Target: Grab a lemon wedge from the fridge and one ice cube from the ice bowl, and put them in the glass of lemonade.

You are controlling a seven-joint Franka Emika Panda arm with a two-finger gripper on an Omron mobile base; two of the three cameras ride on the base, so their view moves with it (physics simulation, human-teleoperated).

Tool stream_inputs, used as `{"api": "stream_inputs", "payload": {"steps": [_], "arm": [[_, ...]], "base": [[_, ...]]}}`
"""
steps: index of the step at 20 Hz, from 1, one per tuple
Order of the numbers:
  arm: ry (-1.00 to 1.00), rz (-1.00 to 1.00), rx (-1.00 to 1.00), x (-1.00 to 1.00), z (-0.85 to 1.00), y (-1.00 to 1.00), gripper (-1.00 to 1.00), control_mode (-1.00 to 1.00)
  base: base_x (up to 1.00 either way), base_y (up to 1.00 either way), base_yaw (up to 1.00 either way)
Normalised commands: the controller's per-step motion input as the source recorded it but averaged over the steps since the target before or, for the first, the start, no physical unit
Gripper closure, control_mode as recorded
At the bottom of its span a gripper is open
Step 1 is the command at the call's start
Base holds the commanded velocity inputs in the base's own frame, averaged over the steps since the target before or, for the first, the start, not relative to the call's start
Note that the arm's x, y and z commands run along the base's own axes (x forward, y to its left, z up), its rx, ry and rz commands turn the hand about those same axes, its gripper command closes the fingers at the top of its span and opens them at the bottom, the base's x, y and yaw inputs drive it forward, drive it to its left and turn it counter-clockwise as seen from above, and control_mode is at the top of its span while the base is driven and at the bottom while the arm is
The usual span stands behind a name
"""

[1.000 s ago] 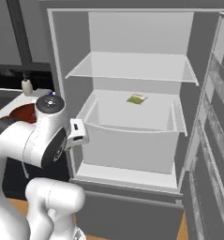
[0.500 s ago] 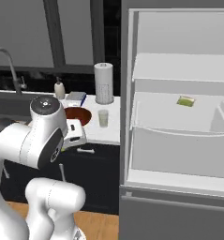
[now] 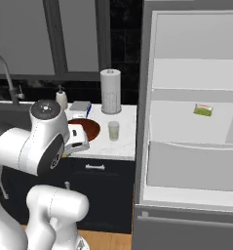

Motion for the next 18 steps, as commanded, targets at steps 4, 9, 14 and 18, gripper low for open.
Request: {"api": "stream_inputs", "payload": {"steps": [4,9,14,18], "arm": [[0.00,0.00,0.00,0.00,0.00,0.00,1.00,1.00],[0.00,0.00,0.00,0.00,0.00,0.00,1.00,1.00],[0.00,0.00,0.00,0.00,0.00,0.00,1.00,1.00],[0.00,0.00,0.00,0.00,0.00,0.00,1.00,1.00]], "base": [[0.52,0.01,-0.14],[0.55,0.13,-0.20],[0.43,0.11,-0.27],[0.34,0.29,-0.29]]}}
